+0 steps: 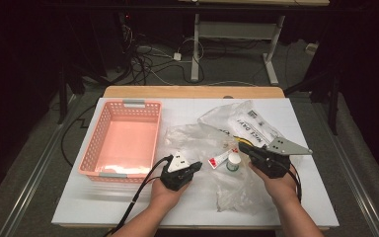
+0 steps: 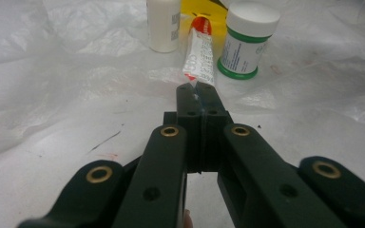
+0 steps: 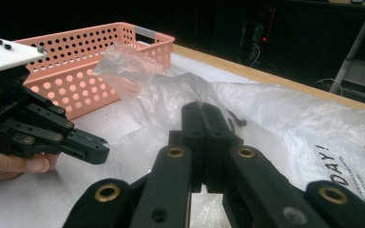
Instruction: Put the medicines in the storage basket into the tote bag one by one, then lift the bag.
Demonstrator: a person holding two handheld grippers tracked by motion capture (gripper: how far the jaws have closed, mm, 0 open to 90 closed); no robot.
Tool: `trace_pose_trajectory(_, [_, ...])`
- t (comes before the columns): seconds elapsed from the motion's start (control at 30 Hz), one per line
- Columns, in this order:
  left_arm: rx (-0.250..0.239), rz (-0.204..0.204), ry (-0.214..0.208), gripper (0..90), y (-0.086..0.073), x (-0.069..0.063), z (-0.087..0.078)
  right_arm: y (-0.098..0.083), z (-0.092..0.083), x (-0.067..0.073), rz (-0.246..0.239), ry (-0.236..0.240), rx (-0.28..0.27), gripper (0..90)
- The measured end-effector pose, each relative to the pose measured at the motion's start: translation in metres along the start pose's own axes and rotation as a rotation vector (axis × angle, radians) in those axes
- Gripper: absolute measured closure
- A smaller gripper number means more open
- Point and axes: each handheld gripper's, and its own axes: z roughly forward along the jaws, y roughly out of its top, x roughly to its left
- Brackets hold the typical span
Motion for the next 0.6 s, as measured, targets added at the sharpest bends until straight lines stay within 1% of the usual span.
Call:
trace_pose_trajectory(0.17, [-0.04,-0.013,0.016,88.7,0.003,-0.001,-0.004,-0.002,0.0,0.0,0.003,-0.004,-0.003,90.0])
trace_pose_trajectory(0.23, [-0.051,-0.009,0.015,88.6,0.005,-0.002,-0.005,-0.002,0.0,0.0,0.004,-0.008,-0.006,90.0])
trace_pose_trajectory(0.33, [-0.071,0.008,0.016,88.7,0.009,-0.005,-0.008,-0.004,-0.002,-0.002,0.017,-0.01,-0.011,90.0])
trace_pose_trajectory(0.43, [-0.094,0.025,0.013,88.7,0.012,-0.009,-0.011,-0.003,-0.002,-0.004,0.021,-0.02,-0.017,90.0])
trace_pose_trajectory(0.47, [-0.102,0.029,0.017,88.7,0.013,-0.01,-0.012,-0.003,-0.003,-0.004,0.027,-0.018,-0.022,90.0])
trace_pose_trajectory(0.6, [-0.137,0.039,0.033,88.6,0.016,-0.013,-0.017,-0.002,-0.003,-0.004,0.023,-0.026,-0.032,90.0])
